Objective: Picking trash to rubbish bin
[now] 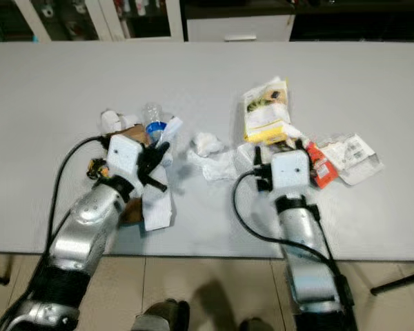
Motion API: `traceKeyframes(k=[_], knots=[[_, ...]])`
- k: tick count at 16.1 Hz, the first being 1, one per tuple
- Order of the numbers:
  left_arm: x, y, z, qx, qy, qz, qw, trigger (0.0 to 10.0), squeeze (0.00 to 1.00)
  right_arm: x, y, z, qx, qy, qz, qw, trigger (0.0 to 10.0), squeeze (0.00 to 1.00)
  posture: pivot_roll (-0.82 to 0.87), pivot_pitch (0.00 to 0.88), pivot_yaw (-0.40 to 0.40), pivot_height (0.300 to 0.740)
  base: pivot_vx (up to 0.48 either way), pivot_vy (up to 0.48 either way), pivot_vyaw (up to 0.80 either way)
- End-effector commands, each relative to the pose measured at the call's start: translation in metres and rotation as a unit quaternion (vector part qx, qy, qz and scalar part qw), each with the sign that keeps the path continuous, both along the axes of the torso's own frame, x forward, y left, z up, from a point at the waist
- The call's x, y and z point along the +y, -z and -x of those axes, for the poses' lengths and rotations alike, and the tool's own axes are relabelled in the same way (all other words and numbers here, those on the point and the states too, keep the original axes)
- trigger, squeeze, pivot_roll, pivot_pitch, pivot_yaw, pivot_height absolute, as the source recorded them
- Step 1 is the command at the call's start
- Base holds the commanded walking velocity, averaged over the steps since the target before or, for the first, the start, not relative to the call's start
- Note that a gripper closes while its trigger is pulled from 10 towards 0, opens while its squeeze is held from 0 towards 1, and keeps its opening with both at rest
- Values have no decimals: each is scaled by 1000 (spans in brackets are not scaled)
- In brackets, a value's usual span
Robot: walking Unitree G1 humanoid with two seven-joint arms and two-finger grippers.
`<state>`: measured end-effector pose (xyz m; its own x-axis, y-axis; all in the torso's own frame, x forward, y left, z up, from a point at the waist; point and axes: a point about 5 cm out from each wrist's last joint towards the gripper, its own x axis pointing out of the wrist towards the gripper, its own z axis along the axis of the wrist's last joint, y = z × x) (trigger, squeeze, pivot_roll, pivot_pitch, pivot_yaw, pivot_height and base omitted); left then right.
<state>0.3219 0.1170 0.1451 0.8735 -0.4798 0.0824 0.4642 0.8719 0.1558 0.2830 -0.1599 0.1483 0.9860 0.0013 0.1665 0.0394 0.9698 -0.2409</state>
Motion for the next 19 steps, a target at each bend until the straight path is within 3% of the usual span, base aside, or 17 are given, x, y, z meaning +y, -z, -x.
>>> traceKeyframes(k=[1, 8, 13, 19], knots=[[1, 1, 3, 3, 5, -1, 1000, 10000, 0, -2, -1, 1, 1, -1, 2, 1000, 10000, 0, 249, 173, 14, 740, 0, 0, 0], [3, 2, 5, 6, 4, -6, 1000, 10000, 0, -8, -2, -6, 31, -69, 37, 996, 10000, 0, 257, 185, 11, 740, 0, 0, 0], [5, 2, 8, 9, 1, -9, 1000, 10000, 0, -17, 1, -20, 69, -128, 78, 986, 10000, 0, 266, 201, 9, 740, 0, 0, 0], [6, 4, 13, 16, 1, -13, 1000, 10000, 0, -32, 2, -36, 102, -163, 87, 977, 10000, 0, 269, 221, 8, 740, 0, 0, 0]])
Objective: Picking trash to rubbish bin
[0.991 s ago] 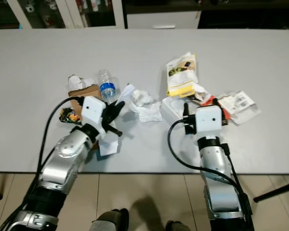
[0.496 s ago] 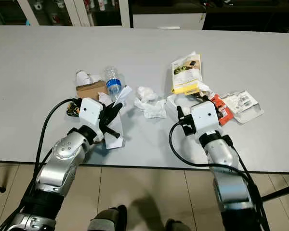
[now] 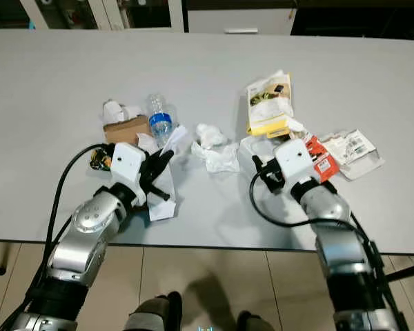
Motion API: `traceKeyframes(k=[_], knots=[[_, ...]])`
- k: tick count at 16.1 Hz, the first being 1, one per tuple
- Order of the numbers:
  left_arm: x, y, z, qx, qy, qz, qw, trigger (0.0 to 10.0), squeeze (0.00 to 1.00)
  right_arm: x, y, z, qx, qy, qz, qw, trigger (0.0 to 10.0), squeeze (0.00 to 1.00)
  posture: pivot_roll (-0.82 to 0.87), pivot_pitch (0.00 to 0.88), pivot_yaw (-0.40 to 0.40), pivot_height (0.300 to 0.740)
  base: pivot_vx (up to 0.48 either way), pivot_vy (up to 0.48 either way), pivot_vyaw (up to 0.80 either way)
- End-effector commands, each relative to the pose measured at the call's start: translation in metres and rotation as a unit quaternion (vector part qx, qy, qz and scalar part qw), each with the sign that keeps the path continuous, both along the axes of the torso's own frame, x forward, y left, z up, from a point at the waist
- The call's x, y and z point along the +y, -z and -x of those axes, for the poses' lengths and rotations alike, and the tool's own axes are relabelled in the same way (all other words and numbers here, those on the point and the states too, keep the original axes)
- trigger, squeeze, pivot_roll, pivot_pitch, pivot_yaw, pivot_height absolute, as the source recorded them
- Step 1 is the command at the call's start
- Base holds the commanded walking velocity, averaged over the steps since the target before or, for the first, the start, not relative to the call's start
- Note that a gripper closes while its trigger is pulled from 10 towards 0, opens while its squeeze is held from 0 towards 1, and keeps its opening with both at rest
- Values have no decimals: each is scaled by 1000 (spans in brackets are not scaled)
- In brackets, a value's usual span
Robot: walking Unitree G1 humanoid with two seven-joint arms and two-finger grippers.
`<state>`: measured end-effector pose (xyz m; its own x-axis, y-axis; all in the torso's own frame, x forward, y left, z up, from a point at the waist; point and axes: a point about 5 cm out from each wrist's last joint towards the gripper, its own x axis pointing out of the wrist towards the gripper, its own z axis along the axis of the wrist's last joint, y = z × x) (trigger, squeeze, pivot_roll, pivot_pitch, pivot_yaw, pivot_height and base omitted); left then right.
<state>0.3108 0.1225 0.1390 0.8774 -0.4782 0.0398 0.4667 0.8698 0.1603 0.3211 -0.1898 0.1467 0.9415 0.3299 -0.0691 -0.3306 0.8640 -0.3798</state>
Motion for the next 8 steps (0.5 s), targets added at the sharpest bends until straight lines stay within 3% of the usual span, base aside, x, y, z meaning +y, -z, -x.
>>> traceKeyframes(k=[1, 8], knots=[[0, -1, 2, 1, 3, -2, 1000, 10000, 0, -4, 2, -2, 11, -10, 0, 1000, 10000, 0, 266, 227, 7, 740, 0, 0, 0], [0, 0, 3, 7, 3, -4, 1000, 10000, 0, -7, 17, -8, 60, -55, -6, 997, 10000, 0, 267, 230, 3, 740, 0, 0, 0]])
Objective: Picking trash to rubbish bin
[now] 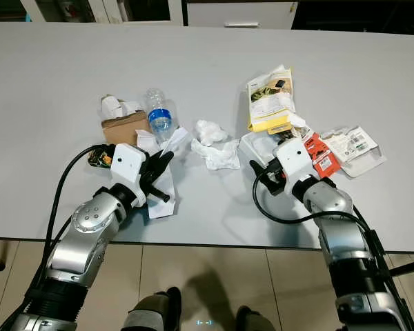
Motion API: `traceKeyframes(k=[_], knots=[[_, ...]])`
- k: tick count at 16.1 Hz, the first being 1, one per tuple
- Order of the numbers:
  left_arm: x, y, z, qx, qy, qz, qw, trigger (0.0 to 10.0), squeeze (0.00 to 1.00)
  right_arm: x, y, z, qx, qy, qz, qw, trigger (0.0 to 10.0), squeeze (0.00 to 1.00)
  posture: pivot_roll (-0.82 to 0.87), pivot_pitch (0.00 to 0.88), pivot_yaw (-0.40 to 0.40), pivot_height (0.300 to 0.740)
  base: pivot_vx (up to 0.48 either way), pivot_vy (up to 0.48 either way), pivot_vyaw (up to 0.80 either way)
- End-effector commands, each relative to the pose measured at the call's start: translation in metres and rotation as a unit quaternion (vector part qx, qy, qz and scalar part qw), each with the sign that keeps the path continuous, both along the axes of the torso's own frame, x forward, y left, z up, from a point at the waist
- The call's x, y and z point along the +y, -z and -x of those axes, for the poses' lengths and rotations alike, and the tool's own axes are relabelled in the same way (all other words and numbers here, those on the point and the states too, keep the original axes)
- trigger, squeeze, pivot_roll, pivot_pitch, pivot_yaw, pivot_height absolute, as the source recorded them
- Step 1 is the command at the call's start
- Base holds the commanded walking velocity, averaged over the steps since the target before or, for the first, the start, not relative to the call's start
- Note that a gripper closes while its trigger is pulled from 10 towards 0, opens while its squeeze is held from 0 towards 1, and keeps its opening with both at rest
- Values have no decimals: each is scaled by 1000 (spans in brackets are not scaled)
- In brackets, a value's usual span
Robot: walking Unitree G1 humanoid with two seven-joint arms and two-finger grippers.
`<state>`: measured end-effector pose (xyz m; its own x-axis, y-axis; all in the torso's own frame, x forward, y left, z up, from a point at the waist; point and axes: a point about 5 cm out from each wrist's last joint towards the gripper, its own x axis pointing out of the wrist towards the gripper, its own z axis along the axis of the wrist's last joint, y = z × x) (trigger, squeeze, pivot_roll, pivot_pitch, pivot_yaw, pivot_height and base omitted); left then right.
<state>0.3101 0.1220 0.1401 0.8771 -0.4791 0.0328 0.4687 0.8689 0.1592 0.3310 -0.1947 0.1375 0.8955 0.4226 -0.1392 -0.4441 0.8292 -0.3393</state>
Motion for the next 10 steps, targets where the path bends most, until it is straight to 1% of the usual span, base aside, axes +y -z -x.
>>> traceKeyframes(k=[1, 4, 5, 9, 10], knots=[[0, 1, 3, 4, 2, -3, 1000, 10000, 0, -2, 9, 2, 23, -7, 1, 1000, 10000, 0, 267, 230, 3, 740, 0, 0, 0], [0, 1, 3, 6, 3, -4, 1000, 10000, 0, -1, 12, 2, 32, -14, -34, 999, 10000, 0, 268, 230, 5, 740, 0, 0, 0], [0, 1, 3, 6, 4, -4, 1000, 10000, 0, -1, 12, 1, 33, -16, -38, 999, 10000, 0, 268, 230, 5, 740, 0, 0, 0], [-1, 1, 3, 8, 4, -6, 1000, 10000, 0, 2, 23, 3, 64, -42, -57, 995, 10000, 0, 268, 230, 5, 740, 0, 0, 0], [-1, 1, 3, 8, 4, -6, 1000, 10000, 0, 2, 24, 4, 67, -43, -58, 995, 4706, 0, 268, 230, 5, 740, 0, 0, 0]])
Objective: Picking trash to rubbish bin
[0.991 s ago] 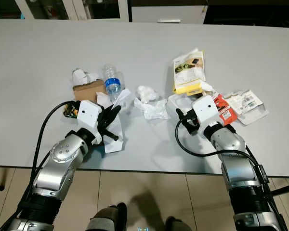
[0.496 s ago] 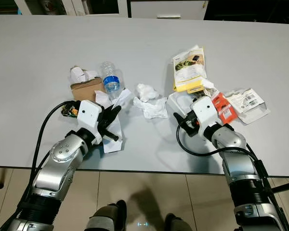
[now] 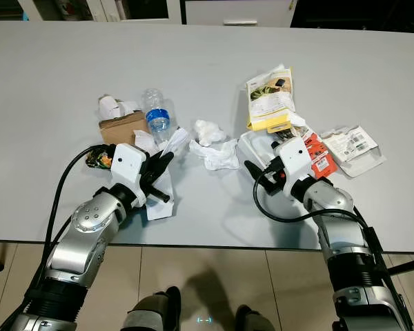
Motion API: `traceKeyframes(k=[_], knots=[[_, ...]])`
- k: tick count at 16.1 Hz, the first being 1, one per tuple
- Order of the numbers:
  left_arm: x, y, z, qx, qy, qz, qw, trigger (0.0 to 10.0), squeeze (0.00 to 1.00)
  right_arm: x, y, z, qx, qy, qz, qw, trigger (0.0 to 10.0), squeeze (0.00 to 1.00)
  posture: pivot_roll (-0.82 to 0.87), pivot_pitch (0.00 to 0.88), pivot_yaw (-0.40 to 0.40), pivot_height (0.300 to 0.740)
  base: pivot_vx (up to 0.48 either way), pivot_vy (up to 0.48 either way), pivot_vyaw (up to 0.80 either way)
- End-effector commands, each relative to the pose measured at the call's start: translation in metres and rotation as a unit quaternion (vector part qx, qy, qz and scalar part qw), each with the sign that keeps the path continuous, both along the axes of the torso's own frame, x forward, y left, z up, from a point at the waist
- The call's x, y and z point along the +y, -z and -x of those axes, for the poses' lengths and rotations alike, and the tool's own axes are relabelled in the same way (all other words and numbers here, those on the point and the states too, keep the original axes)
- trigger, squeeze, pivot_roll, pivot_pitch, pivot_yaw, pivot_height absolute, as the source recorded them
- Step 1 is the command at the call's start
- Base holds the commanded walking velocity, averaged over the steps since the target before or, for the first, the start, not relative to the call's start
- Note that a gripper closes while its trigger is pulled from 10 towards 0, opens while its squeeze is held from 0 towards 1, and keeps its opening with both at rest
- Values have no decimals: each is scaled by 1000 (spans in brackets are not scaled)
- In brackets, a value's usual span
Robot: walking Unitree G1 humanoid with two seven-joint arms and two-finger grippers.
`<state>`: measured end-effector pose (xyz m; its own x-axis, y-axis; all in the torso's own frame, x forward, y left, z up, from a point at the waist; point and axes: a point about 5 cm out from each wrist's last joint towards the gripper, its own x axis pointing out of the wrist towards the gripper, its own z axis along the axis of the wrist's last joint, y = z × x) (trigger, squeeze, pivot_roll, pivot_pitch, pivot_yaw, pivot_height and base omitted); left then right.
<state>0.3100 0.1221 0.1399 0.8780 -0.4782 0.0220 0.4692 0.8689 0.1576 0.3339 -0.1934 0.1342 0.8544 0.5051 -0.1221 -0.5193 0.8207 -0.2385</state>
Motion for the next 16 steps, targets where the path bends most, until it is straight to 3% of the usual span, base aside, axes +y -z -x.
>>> traceKeyframes(k=[1, 2, 16], knots=[[0, 1, 3, 3, 4, -5, 1000, 10000, 0, 2, 23, 7, 52, -12, -10, 998, 1333, 0, 274, 235, 4, 740, 0, 0, 0], [0, 1, 4, 3, 3, -5, 1000, 10000, 0, 3, 24, 8, 54, -17, -13, 998, 0, 0, 274, 235, 4, 740, 0, 0, 0], [-1, 2, 5, 5, 10, -8, 1000, 10000, 0, 9, 42, 31, 102, -79, -6, 992, 0, 0, 269, 237, 10, 740, 0, 0, 0]])
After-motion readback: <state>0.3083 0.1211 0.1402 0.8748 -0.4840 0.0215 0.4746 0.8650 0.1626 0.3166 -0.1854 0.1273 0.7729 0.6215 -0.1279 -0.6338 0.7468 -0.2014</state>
